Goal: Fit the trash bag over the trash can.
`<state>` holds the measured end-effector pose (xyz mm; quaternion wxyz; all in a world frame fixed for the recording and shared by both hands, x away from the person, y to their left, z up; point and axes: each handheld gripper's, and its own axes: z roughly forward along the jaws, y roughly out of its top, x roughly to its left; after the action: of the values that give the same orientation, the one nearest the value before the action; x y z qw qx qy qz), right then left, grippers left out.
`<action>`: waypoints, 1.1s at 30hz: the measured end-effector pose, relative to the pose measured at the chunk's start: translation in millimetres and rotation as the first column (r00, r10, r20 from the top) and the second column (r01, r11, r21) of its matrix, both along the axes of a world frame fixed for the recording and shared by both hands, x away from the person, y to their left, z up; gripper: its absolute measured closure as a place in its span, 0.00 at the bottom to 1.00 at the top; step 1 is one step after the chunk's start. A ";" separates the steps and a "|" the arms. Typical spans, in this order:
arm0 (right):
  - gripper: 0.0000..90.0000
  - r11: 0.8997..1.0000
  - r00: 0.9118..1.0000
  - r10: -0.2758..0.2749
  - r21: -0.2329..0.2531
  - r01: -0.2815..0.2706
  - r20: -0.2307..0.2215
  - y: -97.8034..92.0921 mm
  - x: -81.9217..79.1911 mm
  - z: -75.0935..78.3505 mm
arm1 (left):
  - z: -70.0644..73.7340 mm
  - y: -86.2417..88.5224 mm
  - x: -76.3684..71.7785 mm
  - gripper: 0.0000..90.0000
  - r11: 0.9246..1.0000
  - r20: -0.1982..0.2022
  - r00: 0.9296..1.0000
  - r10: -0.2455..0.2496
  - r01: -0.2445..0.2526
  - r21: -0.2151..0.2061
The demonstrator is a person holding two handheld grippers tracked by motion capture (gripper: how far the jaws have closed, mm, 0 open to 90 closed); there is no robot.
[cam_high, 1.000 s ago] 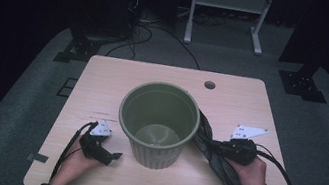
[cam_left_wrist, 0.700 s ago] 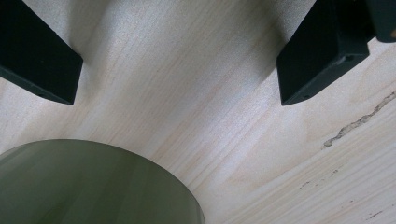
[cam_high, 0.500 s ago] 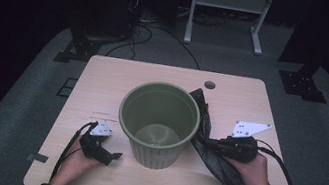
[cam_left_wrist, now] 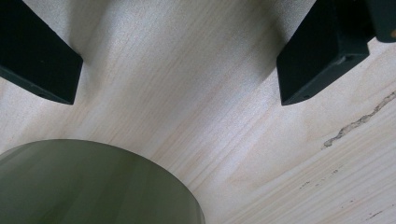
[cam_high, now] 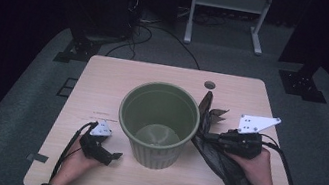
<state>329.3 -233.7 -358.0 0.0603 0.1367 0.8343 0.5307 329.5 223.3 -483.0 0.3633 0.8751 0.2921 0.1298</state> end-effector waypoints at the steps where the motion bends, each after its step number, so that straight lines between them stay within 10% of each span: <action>1: 1.00 1.000 1.000 0.007 0.009 -0.007 0.007 -0.2 -0.6 3.7 | 0.0 0.0 0.0 0.00 1.000 0.000 1.000 0.000 0.000 0.000; 19: 1.00 0.990 0.991 0.124 0.054 -0.127 0.051 15.3 -1.5 56.1 | 0.1 0.0 -0.1 0.00 1.000 0.000 1.000 0.000 0.000 0.001; 33: 1.00 0.972 0.971 0.230 0.025 -0.232 0.059 73.0 8.4 94.6 | -0.1 0.0 0.0 0.00 1.000 0.001 1.000 0.001 -0.001 -0.001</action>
<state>337.7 -160.7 -263.5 0.0192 0.0247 0.8340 0.5508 329.5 223.3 -483.1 0.3640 0.8747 0.2922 0.1302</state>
